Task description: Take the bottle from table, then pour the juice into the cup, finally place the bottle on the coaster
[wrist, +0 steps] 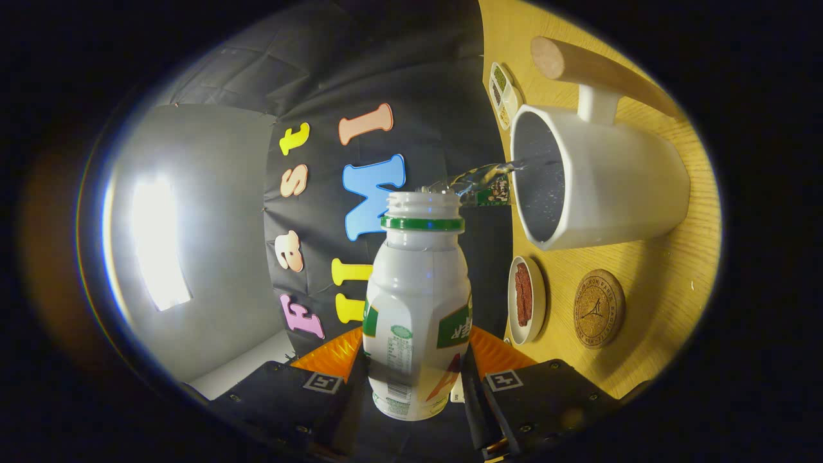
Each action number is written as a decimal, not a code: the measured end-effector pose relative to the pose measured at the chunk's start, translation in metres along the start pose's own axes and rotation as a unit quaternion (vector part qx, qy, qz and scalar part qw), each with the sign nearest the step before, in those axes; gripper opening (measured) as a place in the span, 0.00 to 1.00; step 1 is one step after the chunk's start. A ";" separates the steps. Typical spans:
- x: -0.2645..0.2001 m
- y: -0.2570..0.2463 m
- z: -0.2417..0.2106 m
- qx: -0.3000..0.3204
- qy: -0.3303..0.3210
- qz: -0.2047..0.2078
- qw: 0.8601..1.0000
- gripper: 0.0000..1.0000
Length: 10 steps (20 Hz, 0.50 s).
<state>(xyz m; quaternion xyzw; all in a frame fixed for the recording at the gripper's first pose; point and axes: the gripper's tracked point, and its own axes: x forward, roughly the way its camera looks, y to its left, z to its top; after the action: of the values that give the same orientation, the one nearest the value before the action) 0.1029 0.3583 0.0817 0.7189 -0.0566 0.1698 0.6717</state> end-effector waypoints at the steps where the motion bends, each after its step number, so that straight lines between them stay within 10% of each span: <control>1: -0.002 0.001 0.000 -0.001 0.000 0.001 1.000 0.66; 10: -0.002 0.003 0.000 0.004 0.001 0.006 1.000 0.66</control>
<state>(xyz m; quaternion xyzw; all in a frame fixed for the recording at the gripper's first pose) 0.1001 0.3581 0.0839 0.7209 -0.0591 0.1749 0.6680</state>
